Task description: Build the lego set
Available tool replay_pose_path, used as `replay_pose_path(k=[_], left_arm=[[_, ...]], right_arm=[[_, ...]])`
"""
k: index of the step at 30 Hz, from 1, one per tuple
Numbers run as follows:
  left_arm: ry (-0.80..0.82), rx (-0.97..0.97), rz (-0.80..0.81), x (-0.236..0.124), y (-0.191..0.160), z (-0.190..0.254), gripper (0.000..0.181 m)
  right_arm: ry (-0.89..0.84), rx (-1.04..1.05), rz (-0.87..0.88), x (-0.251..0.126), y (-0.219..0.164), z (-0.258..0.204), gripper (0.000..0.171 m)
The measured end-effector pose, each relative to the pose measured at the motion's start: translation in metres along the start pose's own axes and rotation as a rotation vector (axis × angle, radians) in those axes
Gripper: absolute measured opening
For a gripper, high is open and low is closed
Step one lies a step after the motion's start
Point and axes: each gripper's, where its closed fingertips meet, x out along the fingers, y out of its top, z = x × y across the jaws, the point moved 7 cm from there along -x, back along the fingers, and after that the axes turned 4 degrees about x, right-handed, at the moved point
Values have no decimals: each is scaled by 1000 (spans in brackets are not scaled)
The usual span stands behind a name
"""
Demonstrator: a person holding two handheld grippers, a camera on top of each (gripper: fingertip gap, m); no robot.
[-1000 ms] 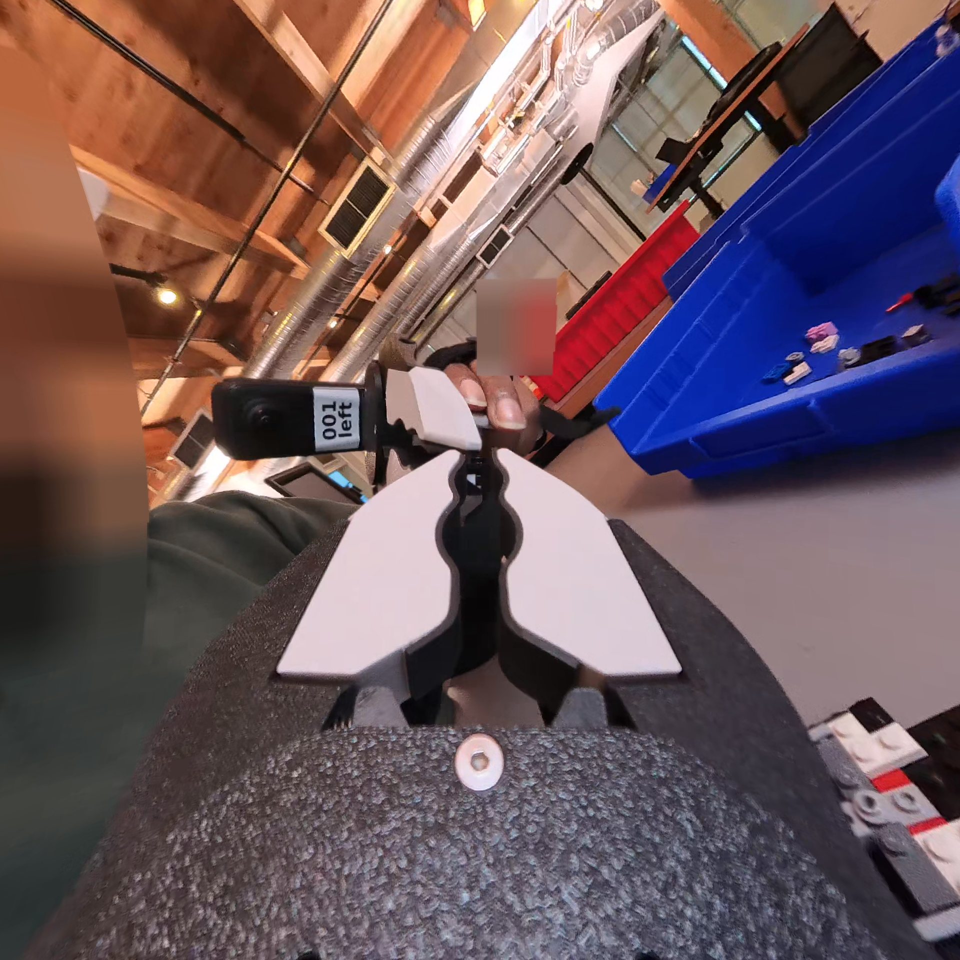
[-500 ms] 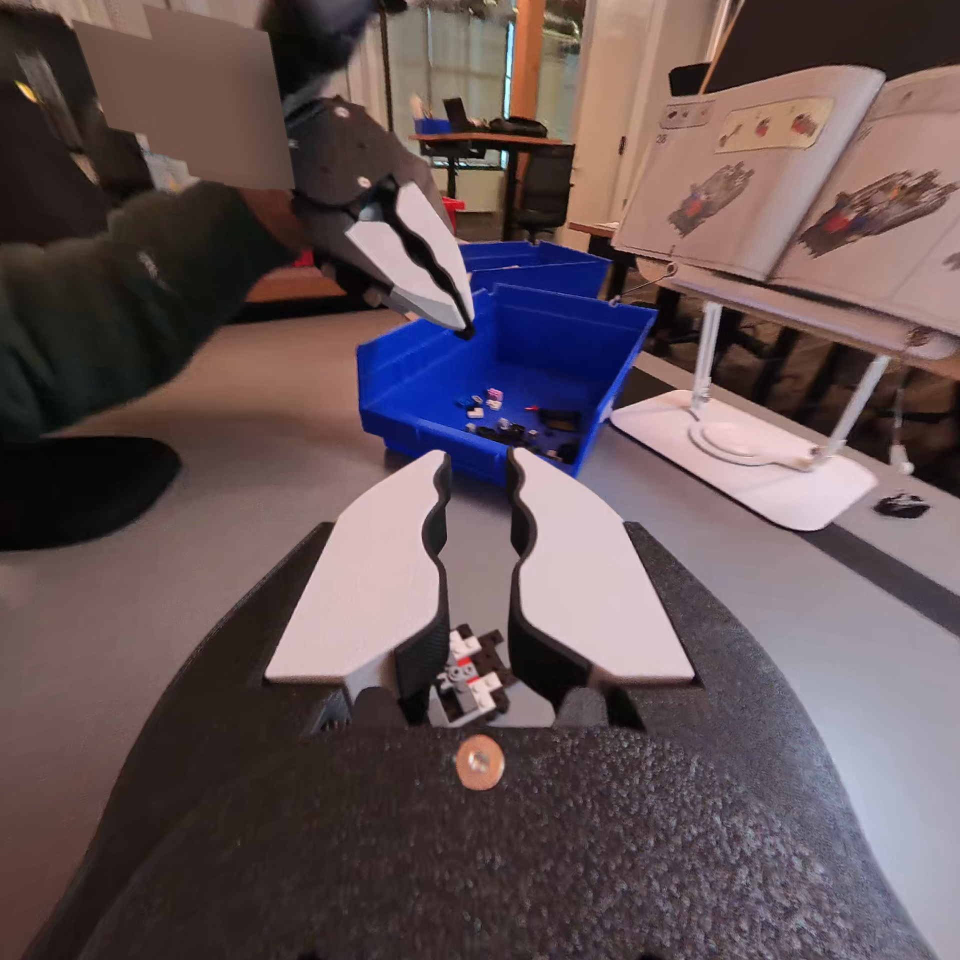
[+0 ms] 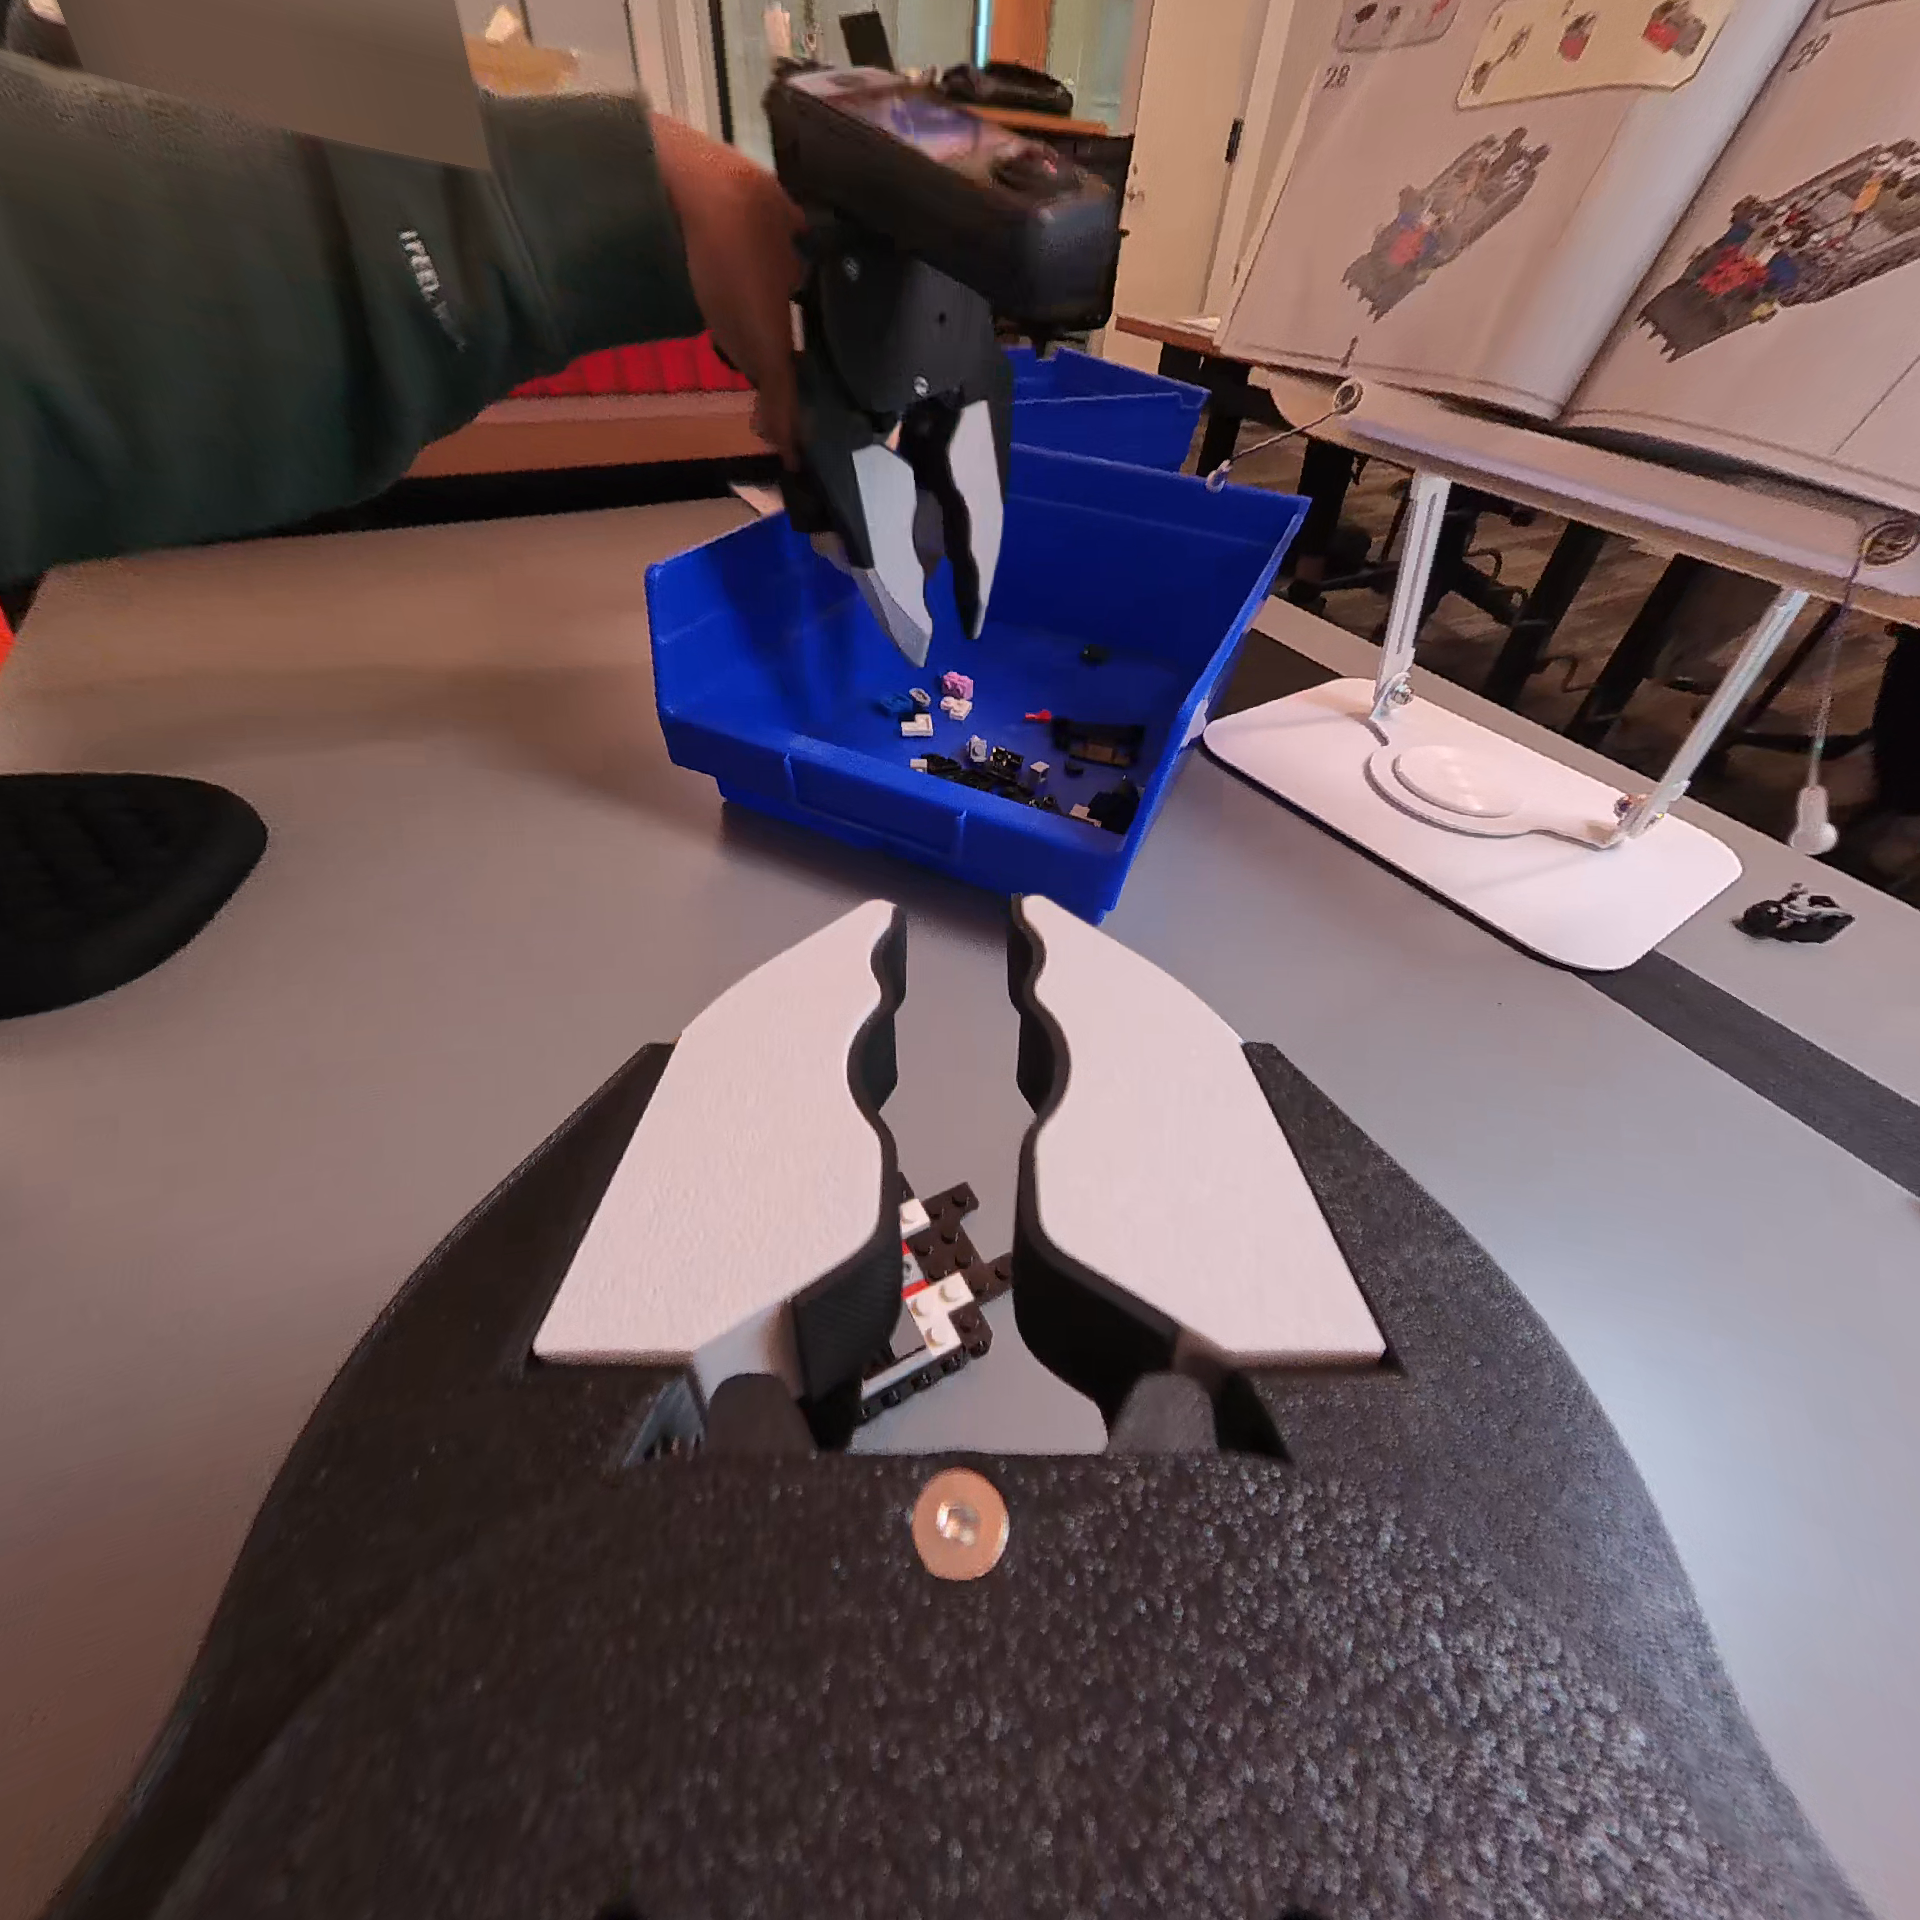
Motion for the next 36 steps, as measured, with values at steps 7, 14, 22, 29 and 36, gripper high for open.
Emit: replay_pose_path(k=[7, 14, 22, 29, 36], left_arm=[[-60, 98, -186, 46, 4, -12, 26], [-111, 101, -153, 56, 10, -12, 9], [316, 267, 210, -32, 59, 40, 9], [601, 379, 603, -59, 114, 163, 9], [592, 401, 654, -47, 123, 196, 9]], right_arm=[[-10, -37, -39, 4, -6, -3, 16], [-8, -21, -50, 5, -9, -1, 16], [10, 70, 46, 6, 0, -8, 17], [-21, -45, 114, 11, 8, -33, 20], [42, -234, 78, 16, 5, -56, 13]])
